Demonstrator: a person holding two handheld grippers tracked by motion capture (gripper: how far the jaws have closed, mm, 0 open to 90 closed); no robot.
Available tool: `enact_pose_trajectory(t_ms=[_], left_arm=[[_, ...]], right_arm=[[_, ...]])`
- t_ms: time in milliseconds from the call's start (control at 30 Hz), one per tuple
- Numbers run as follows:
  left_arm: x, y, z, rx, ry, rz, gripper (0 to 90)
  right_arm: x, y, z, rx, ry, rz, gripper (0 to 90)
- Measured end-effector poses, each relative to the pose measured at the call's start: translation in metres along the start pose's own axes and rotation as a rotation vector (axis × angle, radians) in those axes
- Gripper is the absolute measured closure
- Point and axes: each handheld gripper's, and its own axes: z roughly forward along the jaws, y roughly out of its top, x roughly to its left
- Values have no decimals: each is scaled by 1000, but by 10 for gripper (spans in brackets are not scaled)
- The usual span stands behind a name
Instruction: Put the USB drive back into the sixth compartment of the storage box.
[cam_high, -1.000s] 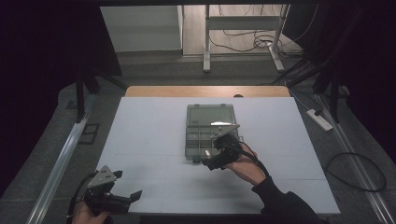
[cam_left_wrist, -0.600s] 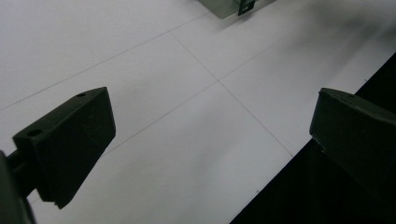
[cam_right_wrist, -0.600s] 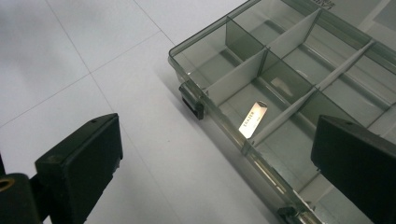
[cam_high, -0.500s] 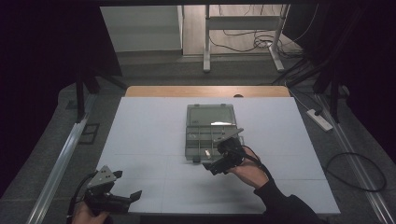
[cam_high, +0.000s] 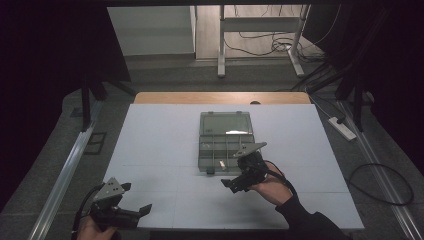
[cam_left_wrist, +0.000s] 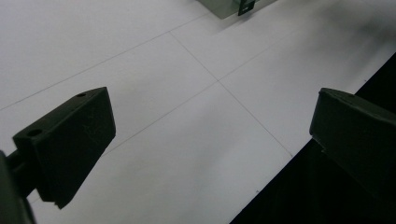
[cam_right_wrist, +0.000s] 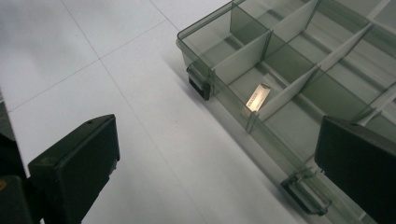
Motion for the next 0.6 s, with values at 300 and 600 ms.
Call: enact_pose_trajectory(t_ms=[300, 600], left_arm=[[0, 0, 0, 0, 1, 0, 1], [0, 0, 0, 1, 2, 0, 0]], right_arm=[[-1, -8, -10, -8, -14, 0, 2], [-2, -18, -22, -13, -20, 4, 6]])
